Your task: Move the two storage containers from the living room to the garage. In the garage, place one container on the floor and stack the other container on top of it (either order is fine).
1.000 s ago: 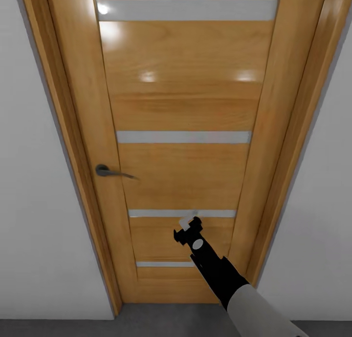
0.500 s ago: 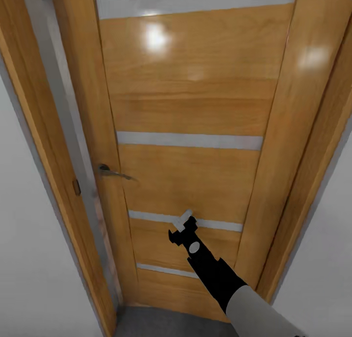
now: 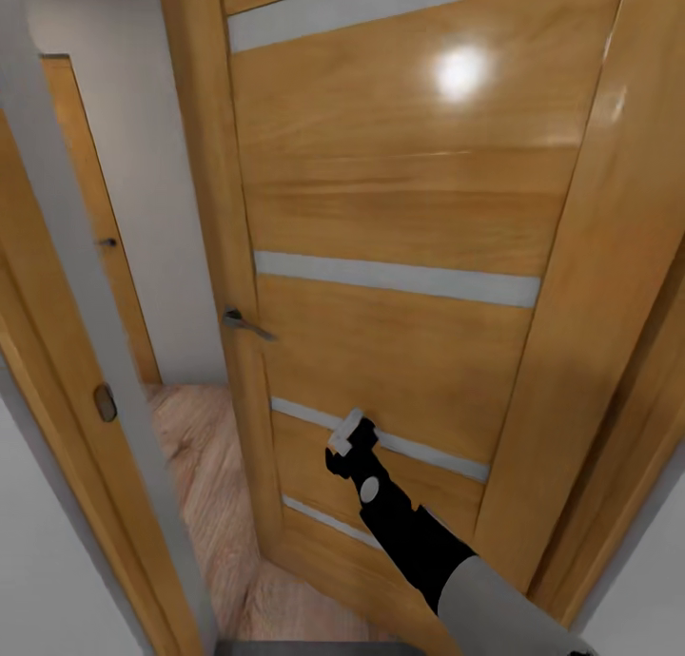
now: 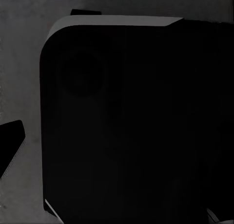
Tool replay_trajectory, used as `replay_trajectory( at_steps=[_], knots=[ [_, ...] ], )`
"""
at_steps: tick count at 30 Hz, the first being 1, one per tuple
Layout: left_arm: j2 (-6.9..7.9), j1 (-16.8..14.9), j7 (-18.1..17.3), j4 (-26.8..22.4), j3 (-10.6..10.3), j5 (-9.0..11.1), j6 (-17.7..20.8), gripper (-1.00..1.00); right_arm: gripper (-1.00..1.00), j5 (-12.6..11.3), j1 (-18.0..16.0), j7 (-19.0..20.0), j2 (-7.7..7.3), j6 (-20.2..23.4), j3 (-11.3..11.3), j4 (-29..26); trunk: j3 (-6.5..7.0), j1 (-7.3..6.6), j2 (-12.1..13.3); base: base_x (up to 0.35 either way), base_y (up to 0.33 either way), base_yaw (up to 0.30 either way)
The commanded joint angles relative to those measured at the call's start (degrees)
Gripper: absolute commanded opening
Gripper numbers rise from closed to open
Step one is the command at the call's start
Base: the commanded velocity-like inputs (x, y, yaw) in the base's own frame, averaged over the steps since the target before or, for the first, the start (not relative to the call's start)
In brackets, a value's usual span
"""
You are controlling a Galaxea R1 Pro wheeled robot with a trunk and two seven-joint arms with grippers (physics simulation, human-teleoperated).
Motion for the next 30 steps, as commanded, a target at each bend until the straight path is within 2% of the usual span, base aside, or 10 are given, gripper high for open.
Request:
replay_trajectory(
  at_steps=[1,5,8,11,13,15,18,21,25,30],
  knots=[
    [-0.01,0.0,-0.01,-0.01,-0.01,0.44,-0.1,1.0,1.0,1.2,-0.29,-0.48,0.0,0.54,0.11,0.06,-0.04,0.03,-0.02,0.321,0.0,0.0],
    [0.0,0.0,-0.01,-0.05,0.0,0.44,-0.1,1.0,1.0,1.27,-3.52,-1.07,0.0,0.31,-0.09,5.12,-0.04,0.03,-0.02,0.321,0.0,0.0],
    [0.0,0.0,-0.01,-0.06,-0.02,0.44,-0.1,1.0,1.0,0.95,-8.03,-1.64,0.0,-0.16,-0.54,11.61,-0.04,0.03,-0.02,0.321,0.0,0.0],
    [0.0,0.0,-0.01,-0.04,-0.02,0.44,-0.1,1.0,1.0,0.84,-9.6,-1.7,0.0,-0.22,-0.69,12.83,-0.04,0.03,-0.02,0.321,0.0,0.0],
    [0.0,0.0,-0.01,-0.06,-0.01,0.44,-0.1,1.0,1.0,0.52,-12.43,-1.73,0.0,-0.28,-1.83,15.51,-0.04,0.03,-0.02,0.321,0.0,0.0],
    [0.0,0.0,-0.01,-0.05,-0.02,0.44,-0.1,1.0,1.0,-1.47,-15.52,-1.73,0.0,-0.66,-3.2,18.93,-0.04,0.03,-0.02,0.321,0.0,0.0],
    [0.0,0.0,-0.01,-0.04,0.0,0.44,-0.1,1.0,1.0,-4.69,-18.18,-1.74,0.0,-1.51,-3.78,21.65,-0.04,0.03,-0.02,0.321,0.0,0.0],
    [0.0,0.0,-0.01,-0.07,0.01,0.44,-0.1,1.0,1.0,-6.27,-19.91,-1.74,0.0,-1.78,-3.95,22.72,-0.04,0.03,-0.02,0.321,0.0,0.0],
    [0.0,0.0,-0.01,-0.09,0.02,0.44,-0.13,1.0,1.0,-6.53,-20.32,-1.74,0.0,-1.9,-4.11,22.82,-0.04,0.03,-0.02,0.259,0.0,0.0],
    [0.0,0.0,-0.01,-0.08,0.05,0.44,-0.17,1.0,1.0,-6.52,-20.41,-1.71,0.0,-2.64,-7.02,22.84,-0.04,0.03,-0.02,0.056,0.0,0.0]
  ],
)
